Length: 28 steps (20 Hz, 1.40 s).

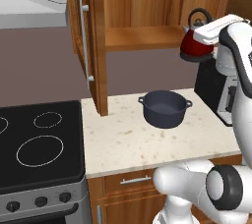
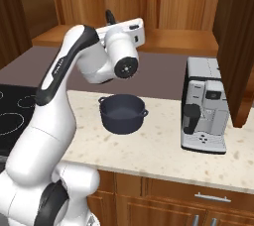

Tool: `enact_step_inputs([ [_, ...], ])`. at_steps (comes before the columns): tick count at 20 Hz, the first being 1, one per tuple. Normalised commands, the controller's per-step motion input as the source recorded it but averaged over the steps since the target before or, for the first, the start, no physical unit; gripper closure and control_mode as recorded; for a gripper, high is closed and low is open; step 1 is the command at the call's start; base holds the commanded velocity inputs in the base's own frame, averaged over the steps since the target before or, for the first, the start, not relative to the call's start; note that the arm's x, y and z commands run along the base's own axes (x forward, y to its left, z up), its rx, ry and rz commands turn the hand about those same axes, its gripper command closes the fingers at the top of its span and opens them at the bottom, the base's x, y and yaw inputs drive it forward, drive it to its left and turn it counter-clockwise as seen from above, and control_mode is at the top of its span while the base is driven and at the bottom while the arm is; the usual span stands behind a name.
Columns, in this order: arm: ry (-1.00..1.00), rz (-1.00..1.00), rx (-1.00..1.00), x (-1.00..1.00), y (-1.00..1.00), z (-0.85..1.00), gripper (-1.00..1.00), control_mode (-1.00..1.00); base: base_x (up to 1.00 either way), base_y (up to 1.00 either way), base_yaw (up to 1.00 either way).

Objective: Pick the kettle from the cabinet and place it on a stove burner. Then pick the pot from the counter and place it on another stove burner. Finally, turn both burners on.

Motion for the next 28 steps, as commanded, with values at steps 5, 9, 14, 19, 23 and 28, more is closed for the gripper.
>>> enact_step_inputs([
  [5,0.00,0.00,0.00,-0.62,0.11,-0.07,1.00,-1.00,0.00,0.00,0.00],
  [9,0.00,0.00,0.00,-0.58,0.10,-0.15,1.00,-1.00,0.00,0.00,0.00],
  [14,0.00,0.00,0.00,-0.54,0.04,-0.16,1.00,-1.00,0.00,0.00,0.00],
  [19,0.00,0.00,-0.03,-0.52,0.10,-0.21,1.00,-1.00,0.00,0.00,0.00],
  [23,-0.01,0.00,-0.04,-0.52,0.03,-0.19,1.00,-1.00,0.00,0.00,0.00],
  [28,-0.01,0.00,-0.03,-0.41,0.07,-0.10,1.00,-1.00,0.00,0.00,0.00],
])
